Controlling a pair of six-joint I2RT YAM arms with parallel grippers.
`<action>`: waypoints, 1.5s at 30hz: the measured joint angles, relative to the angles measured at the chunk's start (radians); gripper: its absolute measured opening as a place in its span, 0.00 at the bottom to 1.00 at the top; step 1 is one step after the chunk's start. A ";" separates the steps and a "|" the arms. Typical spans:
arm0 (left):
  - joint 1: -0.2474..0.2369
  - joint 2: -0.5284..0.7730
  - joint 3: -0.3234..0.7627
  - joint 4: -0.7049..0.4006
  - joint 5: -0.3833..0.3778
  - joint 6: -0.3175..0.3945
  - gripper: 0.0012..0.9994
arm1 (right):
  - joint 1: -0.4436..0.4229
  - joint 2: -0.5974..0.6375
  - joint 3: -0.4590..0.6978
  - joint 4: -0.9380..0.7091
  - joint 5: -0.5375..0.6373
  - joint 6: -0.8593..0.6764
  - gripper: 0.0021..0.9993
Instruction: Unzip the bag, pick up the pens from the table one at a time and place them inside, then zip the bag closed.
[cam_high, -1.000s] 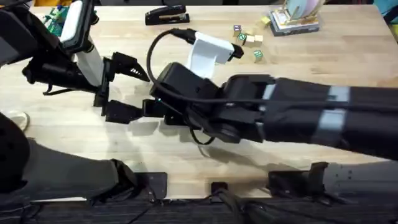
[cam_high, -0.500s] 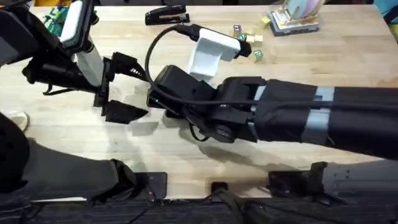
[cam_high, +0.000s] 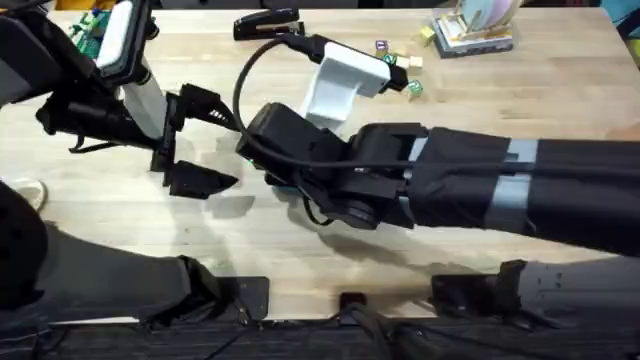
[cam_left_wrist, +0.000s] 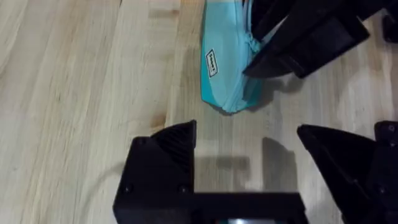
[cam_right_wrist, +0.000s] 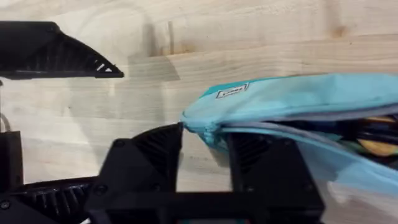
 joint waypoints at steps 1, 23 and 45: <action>0.000 0.000 0.000 0.000 0.000 0.000 0.99 | 0.000 0.000 0.000 0.000 0.000 0.000 0.40; 0.000 0.000 0.000 0.000 0.000 0.000 0.99 | 0.002 0.000 0.000 -0.004 -0.001 0.000 0.10; 0.000 0.000 0.000 0.000 0.000 0.000 0.99 | 0.013 -0.042 0.001 -0.029 -0.003 0.000 0.06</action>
